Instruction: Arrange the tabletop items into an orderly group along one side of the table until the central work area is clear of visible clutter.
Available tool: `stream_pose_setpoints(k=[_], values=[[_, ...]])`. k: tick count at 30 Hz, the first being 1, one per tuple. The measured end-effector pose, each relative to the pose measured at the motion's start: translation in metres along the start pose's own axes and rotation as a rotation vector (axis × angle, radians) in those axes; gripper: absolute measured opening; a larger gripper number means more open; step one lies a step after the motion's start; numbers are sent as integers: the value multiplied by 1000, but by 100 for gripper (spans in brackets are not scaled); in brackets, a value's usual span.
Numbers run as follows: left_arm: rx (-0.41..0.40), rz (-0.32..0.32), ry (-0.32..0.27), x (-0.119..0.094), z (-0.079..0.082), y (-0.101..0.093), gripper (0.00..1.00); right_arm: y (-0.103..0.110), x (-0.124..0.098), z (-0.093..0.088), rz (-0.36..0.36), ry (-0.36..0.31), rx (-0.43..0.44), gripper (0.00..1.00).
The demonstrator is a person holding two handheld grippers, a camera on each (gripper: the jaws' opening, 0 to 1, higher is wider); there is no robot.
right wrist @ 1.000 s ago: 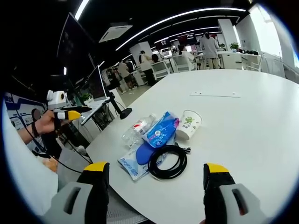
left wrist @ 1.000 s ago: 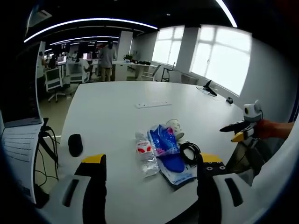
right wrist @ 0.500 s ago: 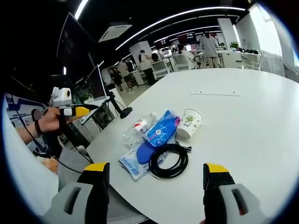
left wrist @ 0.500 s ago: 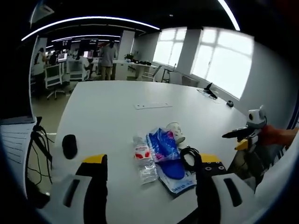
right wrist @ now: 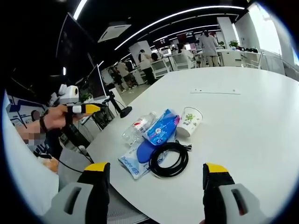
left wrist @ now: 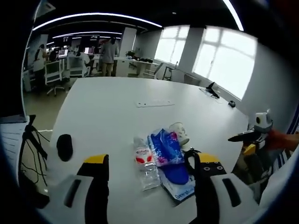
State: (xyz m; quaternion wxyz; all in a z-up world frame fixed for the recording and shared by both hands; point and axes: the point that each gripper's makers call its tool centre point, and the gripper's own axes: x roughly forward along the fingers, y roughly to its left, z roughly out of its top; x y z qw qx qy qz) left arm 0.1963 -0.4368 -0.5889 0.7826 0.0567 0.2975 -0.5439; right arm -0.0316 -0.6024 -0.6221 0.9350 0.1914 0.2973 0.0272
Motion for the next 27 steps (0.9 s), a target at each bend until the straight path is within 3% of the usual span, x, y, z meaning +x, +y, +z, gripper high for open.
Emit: stream_pose_setpoints(k=[12,16,27], values=[[-48,-9,25,29,-11,18,75,-3,-3,-6,-6,6,10,84],[-62,-10,39,37,-11,15,75,-3,-2,-8,-8,7,15,84],[-99,4,94,63,-35,18,73,-1,0,-12,-10,13,24,84]])
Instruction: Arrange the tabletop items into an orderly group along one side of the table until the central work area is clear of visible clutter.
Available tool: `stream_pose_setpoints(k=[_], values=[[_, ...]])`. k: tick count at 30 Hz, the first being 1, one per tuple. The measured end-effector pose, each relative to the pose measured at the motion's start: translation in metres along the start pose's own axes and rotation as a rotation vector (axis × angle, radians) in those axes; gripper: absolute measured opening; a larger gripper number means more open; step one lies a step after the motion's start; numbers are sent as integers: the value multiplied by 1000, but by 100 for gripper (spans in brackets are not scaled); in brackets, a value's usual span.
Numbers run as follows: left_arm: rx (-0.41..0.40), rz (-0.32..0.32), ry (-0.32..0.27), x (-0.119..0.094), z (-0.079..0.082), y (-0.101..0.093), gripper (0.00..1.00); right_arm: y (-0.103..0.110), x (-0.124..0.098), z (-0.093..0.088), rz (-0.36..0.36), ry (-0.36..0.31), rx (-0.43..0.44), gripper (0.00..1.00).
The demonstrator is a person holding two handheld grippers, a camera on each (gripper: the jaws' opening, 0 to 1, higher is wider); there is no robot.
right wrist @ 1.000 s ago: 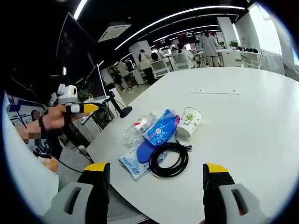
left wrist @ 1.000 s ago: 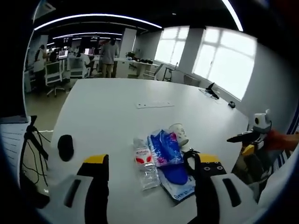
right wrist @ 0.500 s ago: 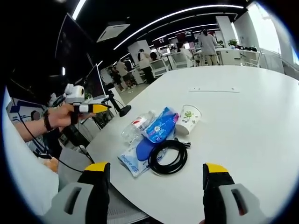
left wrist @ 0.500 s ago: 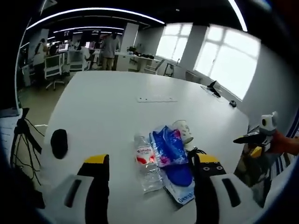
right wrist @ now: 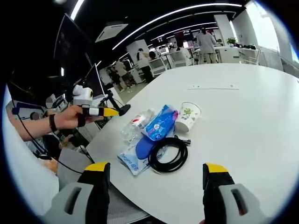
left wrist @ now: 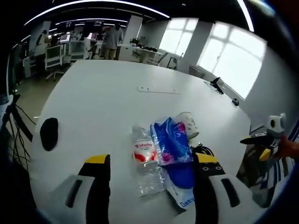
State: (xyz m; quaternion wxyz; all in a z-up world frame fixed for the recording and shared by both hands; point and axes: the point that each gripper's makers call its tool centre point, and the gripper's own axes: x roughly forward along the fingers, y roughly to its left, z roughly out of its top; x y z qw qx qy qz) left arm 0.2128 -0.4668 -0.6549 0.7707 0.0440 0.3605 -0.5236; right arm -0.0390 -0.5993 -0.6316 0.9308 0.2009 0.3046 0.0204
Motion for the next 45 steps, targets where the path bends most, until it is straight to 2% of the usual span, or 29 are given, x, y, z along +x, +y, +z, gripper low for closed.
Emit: stream_pose_setpoints(k=[6,12,13,19,24,29,31,36,40,45], values=[[-87,19,-6,12,0,3,71,-2,2,-2,1,2,7,84],[-118,41,30,34,-3,3,69,-6,7,-5,6,11,9,84],[-123,43,37,32,-2,1,69,-6,8,-5,6,12,11,84],[-170,63,91,52,-14,-5,68,-7,12,-5,12,16,14,83],[-258,88,103,64,-22,-5,66,-10,13,-7,14,22,18,83],[-265,112,129,79,-28,1,66,-15,13,-8,10,23,26,83],[-304,104,125,82,-27,-2,65,-15,13,-9,9,26,29,83],[-291,122,133,91,-24,12,61,-15,12,-8,13,38,20,82],[-289,109,134,97,-22,17,58,-18,12,-4,10,33,19,82],[-271,122,146,96,-26,19,46,-18,14,0,17,41,4,82]])
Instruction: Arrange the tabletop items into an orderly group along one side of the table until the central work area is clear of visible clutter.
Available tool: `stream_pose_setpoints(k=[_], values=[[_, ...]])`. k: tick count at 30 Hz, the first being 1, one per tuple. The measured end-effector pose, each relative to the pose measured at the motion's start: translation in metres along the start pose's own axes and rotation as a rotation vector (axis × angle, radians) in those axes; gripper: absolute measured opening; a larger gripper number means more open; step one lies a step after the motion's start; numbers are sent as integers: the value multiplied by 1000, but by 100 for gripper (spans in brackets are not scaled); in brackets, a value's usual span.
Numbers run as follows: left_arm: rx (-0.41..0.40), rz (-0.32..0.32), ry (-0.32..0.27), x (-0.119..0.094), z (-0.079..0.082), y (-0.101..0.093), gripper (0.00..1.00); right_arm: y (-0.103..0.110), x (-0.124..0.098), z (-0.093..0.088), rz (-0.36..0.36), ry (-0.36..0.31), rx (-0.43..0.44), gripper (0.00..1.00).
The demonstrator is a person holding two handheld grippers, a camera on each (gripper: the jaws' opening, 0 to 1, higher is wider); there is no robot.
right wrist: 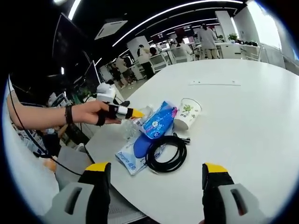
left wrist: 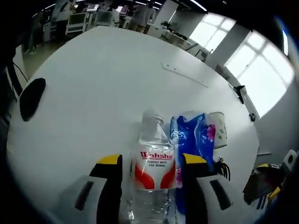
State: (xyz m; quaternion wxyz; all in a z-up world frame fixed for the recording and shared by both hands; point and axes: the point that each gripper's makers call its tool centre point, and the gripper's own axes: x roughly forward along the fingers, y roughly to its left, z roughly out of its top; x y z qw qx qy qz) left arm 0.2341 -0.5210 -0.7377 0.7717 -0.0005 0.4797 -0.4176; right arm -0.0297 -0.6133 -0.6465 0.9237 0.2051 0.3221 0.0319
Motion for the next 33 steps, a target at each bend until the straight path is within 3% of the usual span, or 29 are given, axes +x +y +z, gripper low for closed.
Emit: stream_pose_setpoints(k=[6,12,33], values=[[-17,-13,0,-3,-3,-8,39,1,2,3,5,2,-6,82],[-22,-15,-1,-3,-2,-6,38,4,2,6,10,4,-13,82],[-17,3,13,-34,-14,4,37,15,5,8,25,1,-27,82]])
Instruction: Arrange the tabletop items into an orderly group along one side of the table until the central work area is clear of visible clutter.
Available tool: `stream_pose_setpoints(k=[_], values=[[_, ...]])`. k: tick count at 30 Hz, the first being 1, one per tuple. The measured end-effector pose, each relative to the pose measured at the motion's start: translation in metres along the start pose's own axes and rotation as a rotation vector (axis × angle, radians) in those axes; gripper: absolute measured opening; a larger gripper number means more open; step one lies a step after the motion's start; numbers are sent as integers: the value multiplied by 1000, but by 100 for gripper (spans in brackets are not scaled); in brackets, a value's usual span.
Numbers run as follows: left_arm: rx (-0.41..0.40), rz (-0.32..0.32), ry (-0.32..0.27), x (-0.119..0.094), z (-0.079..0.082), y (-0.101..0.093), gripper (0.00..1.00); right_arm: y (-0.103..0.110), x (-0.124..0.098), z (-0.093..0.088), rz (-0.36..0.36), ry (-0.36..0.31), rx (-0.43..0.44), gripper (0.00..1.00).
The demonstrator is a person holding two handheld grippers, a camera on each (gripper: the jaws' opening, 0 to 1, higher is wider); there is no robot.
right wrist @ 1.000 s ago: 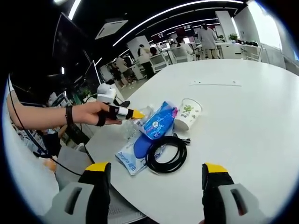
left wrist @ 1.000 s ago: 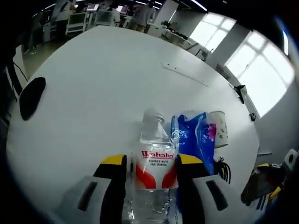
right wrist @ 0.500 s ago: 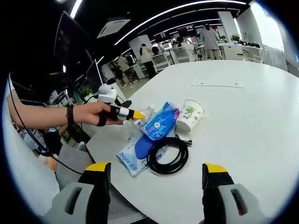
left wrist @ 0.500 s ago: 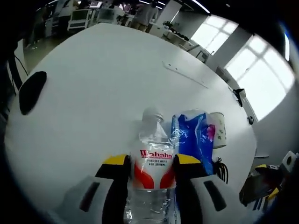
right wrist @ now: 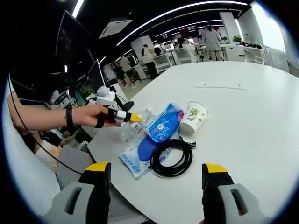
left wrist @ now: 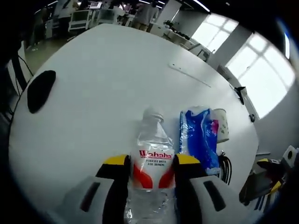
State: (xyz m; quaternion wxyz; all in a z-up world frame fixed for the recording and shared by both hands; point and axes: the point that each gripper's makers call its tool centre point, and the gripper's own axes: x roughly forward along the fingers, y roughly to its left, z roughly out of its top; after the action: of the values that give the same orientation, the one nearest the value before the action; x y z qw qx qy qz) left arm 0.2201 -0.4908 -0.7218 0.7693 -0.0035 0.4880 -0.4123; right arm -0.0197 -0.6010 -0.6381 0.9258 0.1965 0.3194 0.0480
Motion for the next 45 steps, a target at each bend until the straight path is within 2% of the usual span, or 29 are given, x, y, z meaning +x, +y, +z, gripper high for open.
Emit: stream_pose_setpoints(k=[9,17,19,23,27,36,45], values=[[69,38,50,8,1,2,39,3,-1,-4,3,8,1,82],[100,56,76,21,0,5,45,0,-4,-5,2,22,-8,82],[143,82,96,25,0,11,46,0,-4,-5,1,27,-10,82],[164,90,98,32,2,16,45,0,-4,-6,1,36,-13,82],[175,83,111,33,1,12,42,0,-4,-6,1,42,-15,82],[212,77,89,32,2,12,40,3,0,-4,8,41,-21,82],[213,73,28,24,19,14,40,4,1,-4,13,40,-26,82]])
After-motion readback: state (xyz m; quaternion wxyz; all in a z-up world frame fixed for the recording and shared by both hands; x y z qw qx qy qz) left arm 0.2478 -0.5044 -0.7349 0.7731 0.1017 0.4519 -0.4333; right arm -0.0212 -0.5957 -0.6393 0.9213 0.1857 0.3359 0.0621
